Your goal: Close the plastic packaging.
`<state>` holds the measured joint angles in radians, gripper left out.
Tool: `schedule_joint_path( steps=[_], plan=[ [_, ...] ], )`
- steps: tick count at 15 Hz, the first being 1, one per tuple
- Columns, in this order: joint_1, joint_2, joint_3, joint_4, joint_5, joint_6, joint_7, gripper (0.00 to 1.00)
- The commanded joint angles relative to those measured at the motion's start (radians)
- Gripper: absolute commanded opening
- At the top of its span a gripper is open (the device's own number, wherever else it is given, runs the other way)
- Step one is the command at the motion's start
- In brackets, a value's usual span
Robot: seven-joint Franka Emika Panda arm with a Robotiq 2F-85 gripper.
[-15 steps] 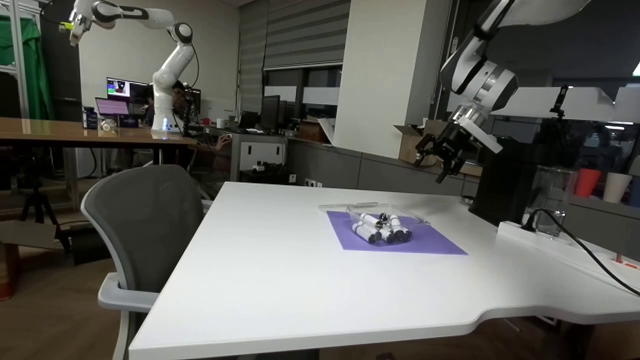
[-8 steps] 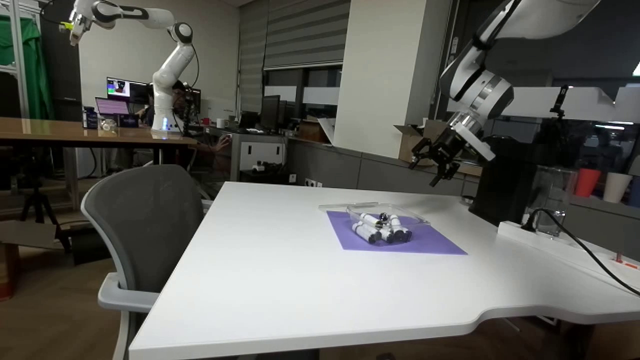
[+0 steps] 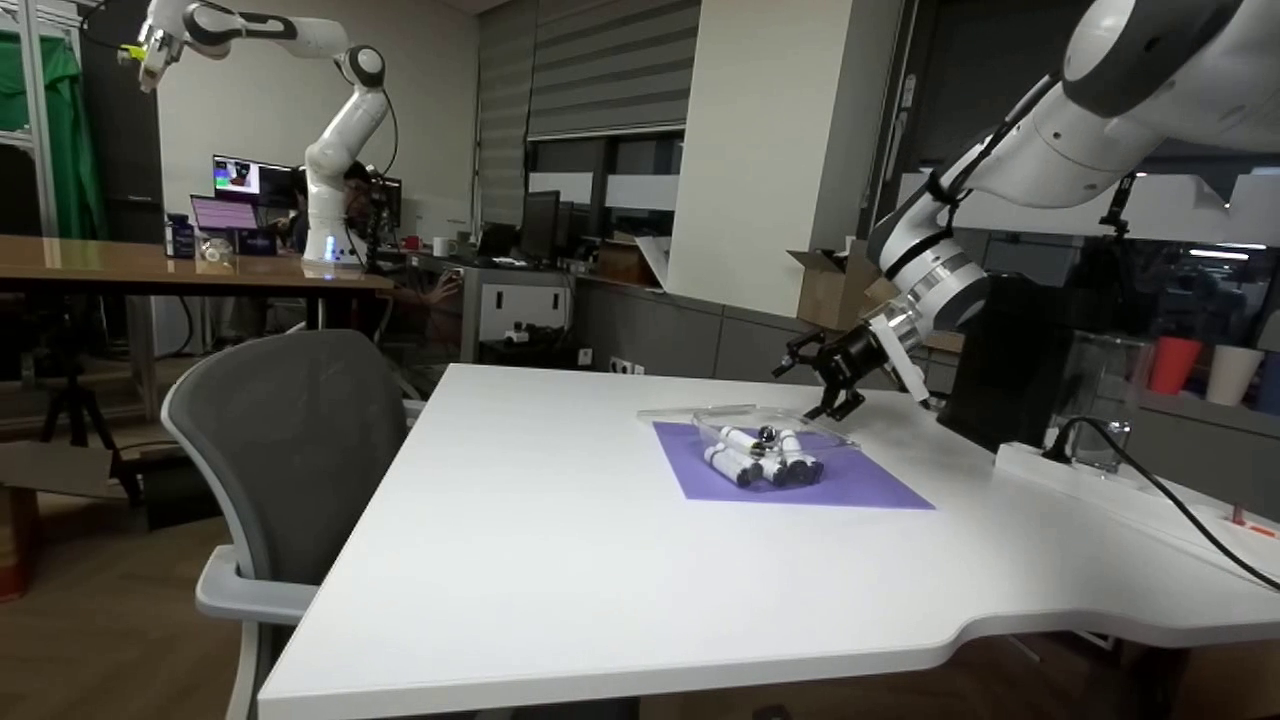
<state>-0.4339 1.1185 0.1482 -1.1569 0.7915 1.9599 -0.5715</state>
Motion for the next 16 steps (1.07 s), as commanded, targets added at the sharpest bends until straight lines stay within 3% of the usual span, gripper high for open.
schedule_joint_path(
  steps=[1, 10, 11, 16],
  plan=[
    [-0.013, 0.171, 0.06, 0.234, 0.062, -0.152, 0.051, 1.0],
    [-0.017, 0.458, 0.157, 0.59, 0.212, -0.315, 0.167, 1.0],
    [-0.035, 0.361, 0.143, 0.424, 0.269, -0.31, 0.129, 1.0],
    [-0.056, 0.378, 0.147, 0.444, 0.42, -0.511, 0.179, 1.0]
  ],
)
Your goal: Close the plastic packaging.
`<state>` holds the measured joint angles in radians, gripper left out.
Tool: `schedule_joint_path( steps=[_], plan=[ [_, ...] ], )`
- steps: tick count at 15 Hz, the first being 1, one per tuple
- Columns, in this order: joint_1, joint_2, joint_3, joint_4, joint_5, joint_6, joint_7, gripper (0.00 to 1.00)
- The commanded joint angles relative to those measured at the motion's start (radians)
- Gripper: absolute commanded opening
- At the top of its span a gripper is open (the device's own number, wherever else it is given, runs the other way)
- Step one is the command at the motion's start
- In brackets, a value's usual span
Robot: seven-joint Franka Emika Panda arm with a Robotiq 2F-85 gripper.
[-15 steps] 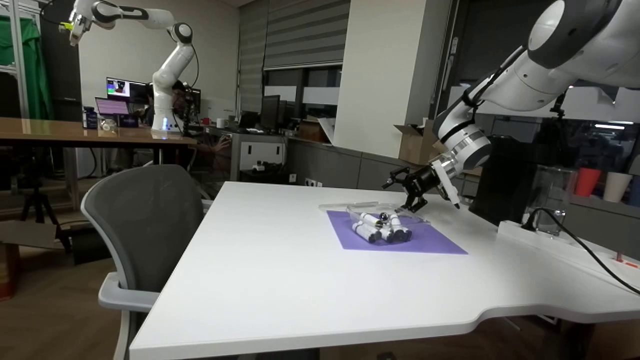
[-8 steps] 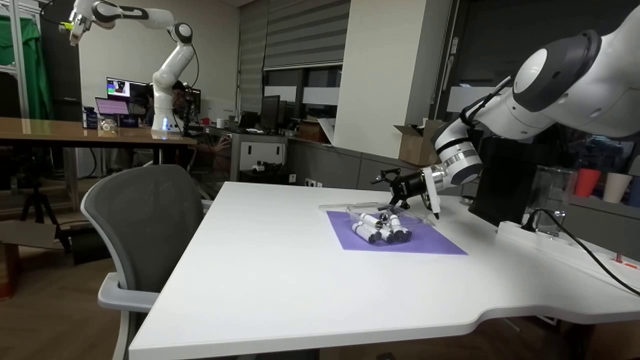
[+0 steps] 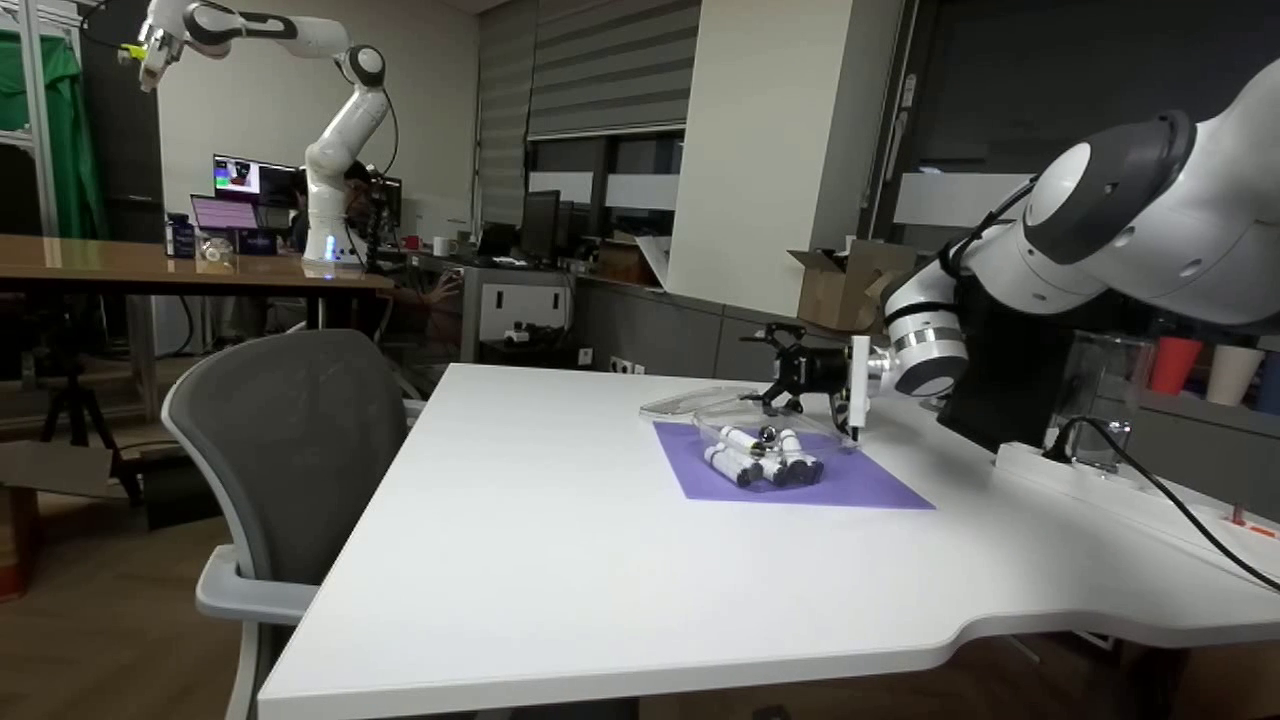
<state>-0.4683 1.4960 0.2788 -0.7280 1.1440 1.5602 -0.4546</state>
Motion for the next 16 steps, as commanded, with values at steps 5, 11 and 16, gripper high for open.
schedule_joint_path(
  steps=[5, 11, 16],
  plan=[
    [-0.044, -0.013, 0.007, 0.026, 0.194, -0.401, 0.044, 1.0],
    [-0.025, -0.017, -0.02, 0.032, 0.246, -0.725, 0.133, 1.0],
    [0.035, -0.033, -0.061, 0.212, 0.209, -0.608, 0.285, 1.0]
  ],
)
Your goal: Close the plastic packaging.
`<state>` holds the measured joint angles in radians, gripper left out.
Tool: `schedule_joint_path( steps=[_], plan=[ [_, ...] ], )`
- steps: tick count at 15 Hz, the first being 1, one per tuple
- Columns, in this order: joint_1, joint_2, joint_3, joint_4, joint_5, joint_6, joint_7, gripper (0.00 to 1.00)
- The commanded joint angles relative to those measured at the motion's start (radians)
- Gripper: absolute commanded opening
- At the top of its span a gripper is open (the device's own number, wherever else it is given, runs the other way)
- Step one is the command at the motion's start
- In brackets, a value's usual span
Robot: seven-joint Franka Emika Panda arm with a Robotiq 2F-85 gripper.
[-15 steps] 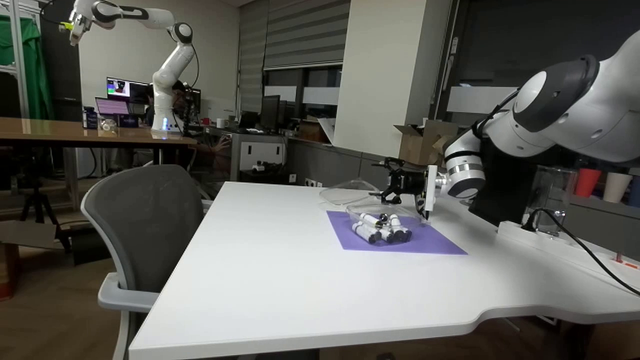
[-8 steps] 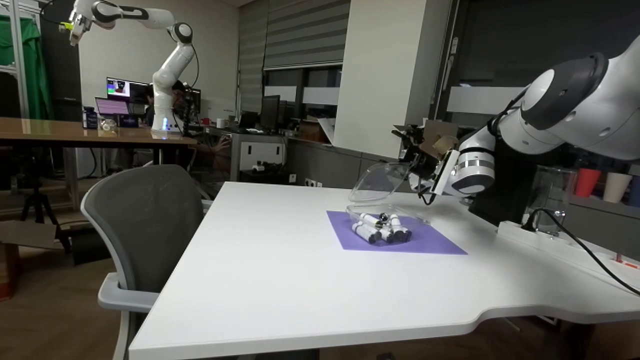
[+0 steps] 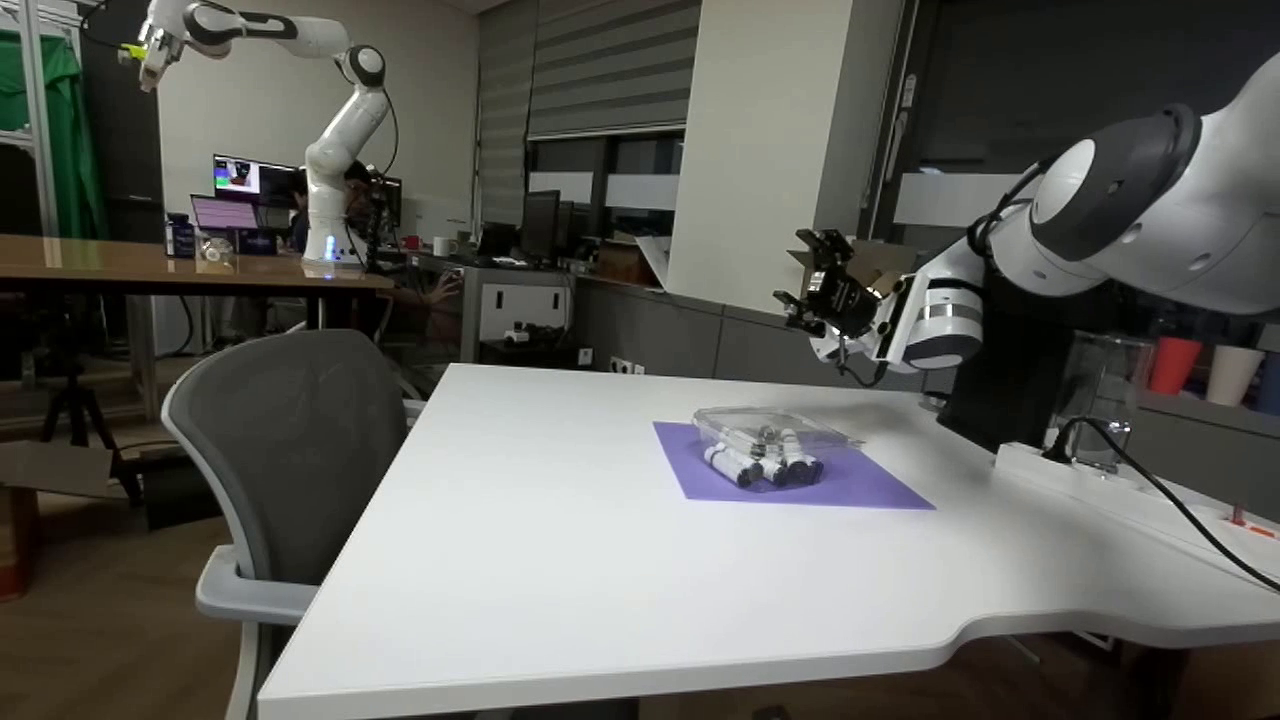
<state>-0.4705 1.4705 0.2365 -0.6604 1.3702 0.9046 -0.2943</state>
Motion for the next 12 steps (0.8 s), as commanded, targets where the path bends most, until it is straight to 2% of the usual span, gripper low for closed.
schedule_joint_path(
  steps=[1, 6, 12],
  plan=[
    [0.05, -0.042, -0.037, 0.142, -0.012, 0.065, 0.139, 1.0],
    [0.078, -0.101, -0.075, 0.25, -0.096, 0.103, 0.203, 1.0],
    [0.076, -0.146, -0.12, 0.319, -0.316, 0.091, 0.191, 1.0]
  ],
)
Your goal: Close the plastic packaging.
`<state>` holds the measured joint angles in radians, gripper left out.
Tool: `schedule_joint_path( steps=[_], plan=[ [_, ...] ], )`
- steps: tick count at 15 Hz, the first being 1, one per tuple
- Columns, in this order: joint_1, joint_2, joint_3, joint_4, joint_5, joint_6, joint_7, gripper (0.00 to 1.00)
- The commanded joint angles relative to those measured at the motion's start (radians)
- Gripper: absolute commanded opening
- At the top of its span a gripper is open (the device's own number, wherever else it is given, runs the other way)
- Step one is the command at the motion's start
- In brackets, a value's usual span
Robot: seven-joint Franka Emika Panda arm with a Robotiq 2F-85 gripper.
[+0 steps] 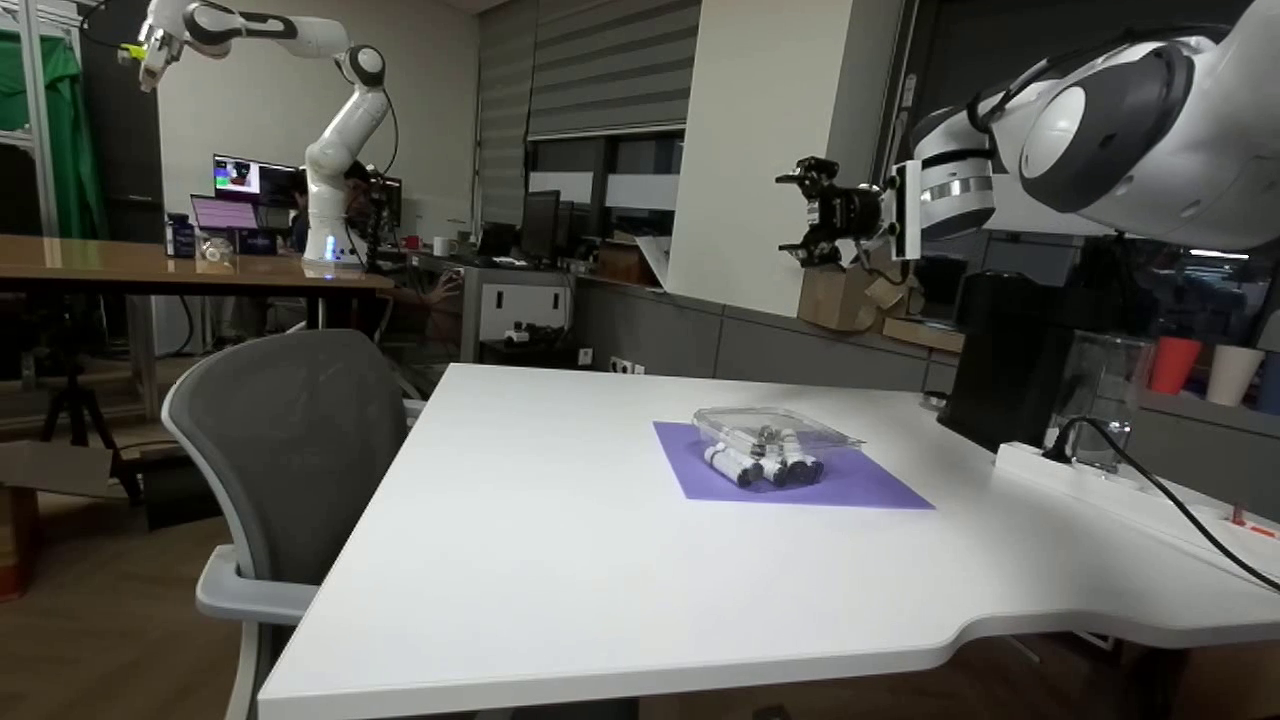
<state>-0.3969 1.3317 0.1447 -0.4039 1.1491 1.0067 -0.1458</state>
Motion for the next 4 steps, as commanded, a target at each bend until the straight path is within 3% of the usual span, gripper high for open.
schedule_joint_path(
  steps=[1, 4],
  plan=[
    [-0.007, 0.019, 0.032, 0.049, -0.064, -0.002, 0.021, 1.0],
    [-0.011, -0.007, 0.023, 0.027, -0.108, 0.004, 0.003, 1.0]
  ],
)
